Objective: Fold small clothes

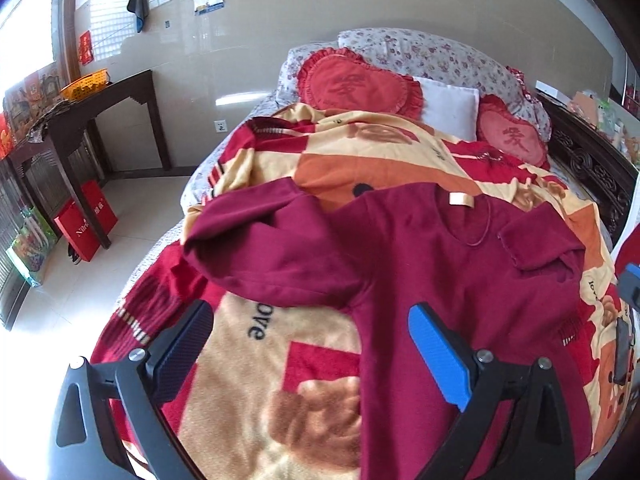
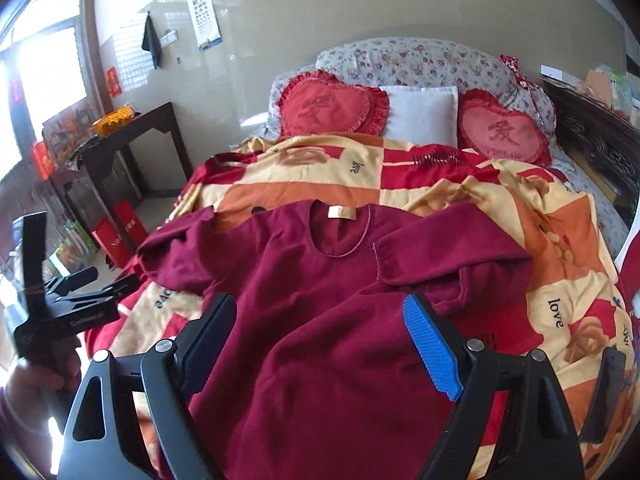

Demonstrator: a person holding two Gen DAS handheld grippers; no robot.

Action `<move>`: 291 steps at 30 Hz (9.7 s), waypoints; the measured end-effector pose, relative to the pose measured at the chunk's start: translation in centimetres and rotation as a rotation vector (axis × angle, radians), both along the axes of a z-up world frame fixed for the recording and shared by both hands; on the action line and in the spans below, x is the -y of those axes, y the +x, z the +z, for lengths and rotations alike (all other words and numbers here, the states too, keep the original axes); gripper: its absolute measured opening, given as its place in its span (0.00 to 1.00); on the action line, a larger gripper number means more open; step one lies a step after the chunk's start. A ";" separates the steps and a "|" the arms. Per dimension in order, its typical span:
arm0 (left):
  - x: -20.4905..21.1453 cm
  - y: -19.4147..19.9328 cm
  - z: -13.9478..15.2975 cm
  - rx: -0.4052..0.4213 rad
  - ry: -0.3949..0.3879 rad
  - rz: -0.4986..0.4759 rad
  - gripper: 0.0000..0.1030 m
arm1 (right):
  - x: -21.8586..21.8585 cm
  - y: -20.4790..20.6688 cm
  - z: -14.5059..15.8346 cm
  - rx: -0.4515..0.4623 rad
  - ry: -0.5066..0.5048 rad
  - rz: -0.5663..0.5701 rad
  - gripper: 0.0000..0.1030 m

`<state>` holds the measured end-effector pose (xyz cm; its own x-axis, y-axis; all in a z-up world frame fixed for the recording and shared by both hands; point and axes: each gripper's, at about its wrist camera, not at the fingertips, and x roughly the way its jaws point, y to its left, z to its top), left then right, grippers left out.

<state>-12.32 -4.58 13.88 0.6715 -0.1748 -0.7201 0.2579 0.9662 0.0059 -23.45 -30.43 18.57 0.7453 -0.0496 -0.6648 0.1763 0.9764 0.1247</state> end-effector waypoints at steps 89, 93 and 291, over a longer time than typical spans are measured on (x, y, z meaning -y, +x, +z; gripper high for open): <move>4.2 2.9 -5.5 -0.103 0.025 -0.017 0.97 | -0.6 7.3 -7.7 -0.176 -0.038 -0.047 0.67; 4.0 2.9 -5.5 -0.103 0.021 -0.013 0.97 | -0.9 7.6 -7.9 -0.183 -0.042 -0.039 0.67; 2.9 5.5 -3.6 -0.091 0.019 0.022 0.97 | 12.4 8.5 0.9 -0.155 0.458 0.507 0.00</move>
<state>-6.82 -7.48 10.33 0.6070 -0.1467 -0.7811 0.2369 0.9715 0.0017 -14.99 -42.84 19.51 0.4970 0.5897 -0.6366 -0.2381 0.7981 0.5535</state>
